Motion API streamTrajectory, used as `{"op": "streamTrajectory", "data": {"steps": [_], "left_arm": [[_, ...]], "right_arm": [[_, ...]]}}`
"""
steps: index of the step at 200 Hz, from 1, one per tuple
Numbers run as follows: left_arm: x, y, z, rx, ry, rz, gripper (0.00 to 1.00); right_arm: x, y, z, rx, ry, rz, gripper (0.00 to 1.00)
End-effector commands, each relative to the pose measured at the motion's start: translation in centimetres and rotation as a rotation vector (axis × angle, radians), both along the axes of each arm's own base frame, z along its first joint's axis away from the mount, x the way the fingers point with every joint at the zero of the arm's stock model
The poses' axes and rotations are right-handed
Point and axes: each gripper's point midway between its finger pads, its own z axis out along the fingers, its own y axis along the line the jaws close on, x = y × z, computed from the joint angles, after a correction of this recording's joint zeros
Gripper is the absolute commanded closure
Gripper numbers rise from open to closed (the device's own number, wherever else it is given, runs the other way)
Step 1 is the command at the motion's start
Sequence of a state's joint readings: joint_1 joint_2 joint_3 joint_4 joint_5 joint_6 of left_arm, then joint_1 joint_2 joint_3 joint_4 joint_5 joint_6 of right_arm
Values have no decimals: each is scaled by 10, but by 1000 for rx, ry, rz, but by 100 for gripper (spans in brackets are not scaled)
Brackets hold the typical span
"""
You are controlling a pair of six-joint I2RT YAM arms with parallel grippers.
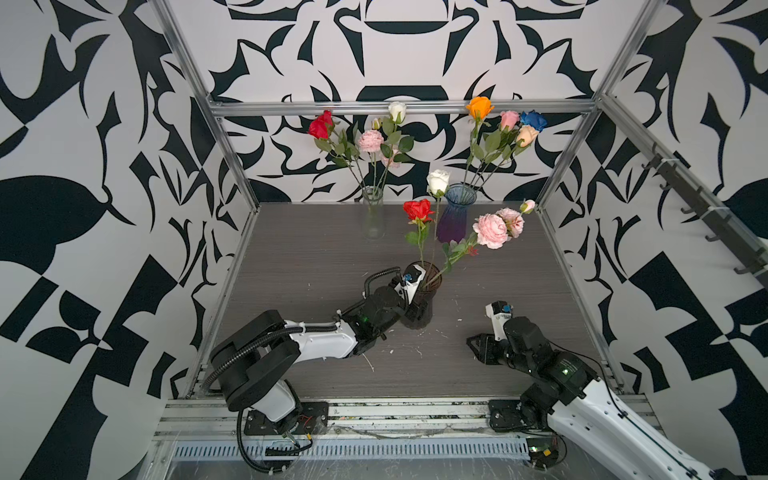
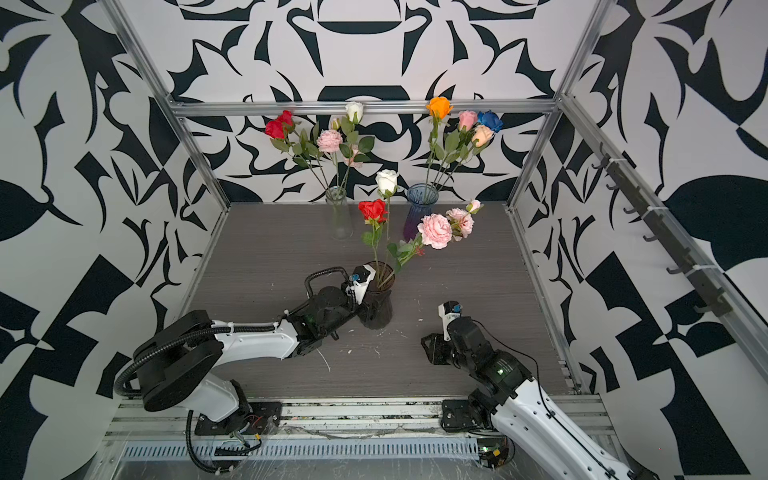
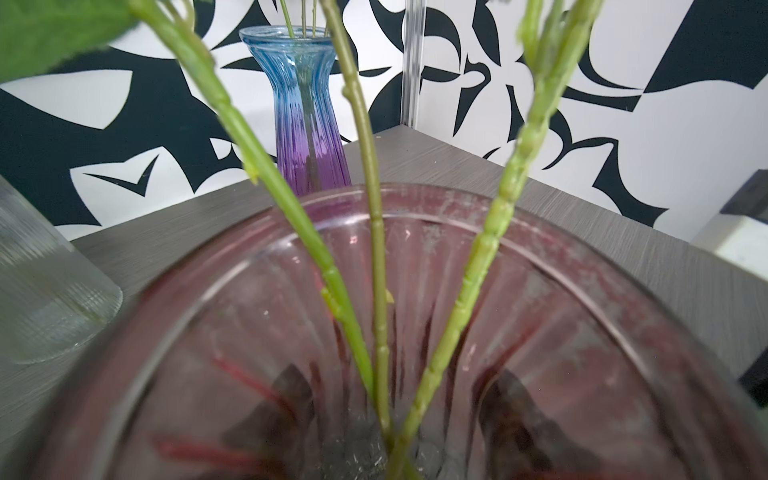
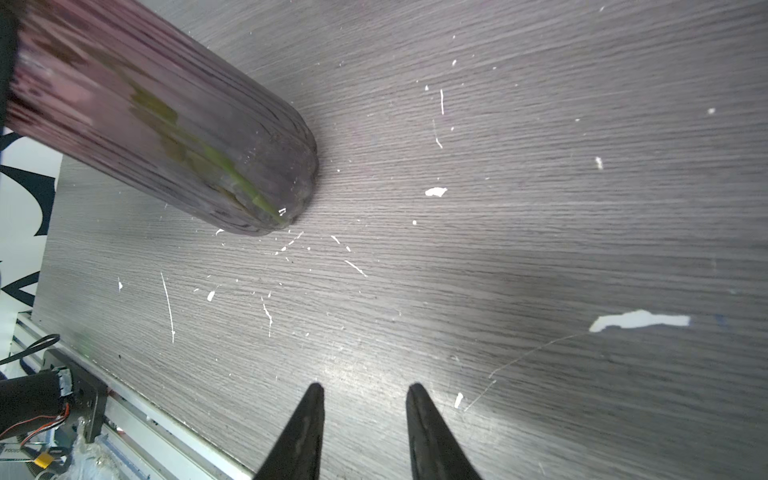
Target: Arrange the flowers into the vase
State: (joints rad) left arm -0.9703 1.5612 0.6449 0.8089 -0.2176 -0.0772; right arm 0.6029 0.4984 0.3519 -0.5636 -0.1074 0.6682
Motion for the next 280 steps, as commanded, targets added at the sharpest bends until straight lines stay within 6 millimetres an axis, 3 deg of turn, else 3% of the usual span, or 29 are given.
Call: {"op": "streamTrajectory", "data": {"steps": [1, 36, 121, 188, 280], "left_arm": [[7, 7, -5, -2, -23, 32, 35], [16, 9, -8, 18, -44, 47, 39], [63, 20, -19, 4, -22, 73, 40], [100, 11, -34, -5, 6, 75, 40], [118, 14, -43, 0, 37, 100, 40]], "right_arm": [[4, 3, 7, 4, -37, 13, 63], [4, 3, 6, 1, -31, 12, 64], [5, 3, 2, -19, -6, 11, 64], [6, 3, -2, -39, 15, 9, 64], [6, 4, -3, -38, 19, 22, 64]]}}
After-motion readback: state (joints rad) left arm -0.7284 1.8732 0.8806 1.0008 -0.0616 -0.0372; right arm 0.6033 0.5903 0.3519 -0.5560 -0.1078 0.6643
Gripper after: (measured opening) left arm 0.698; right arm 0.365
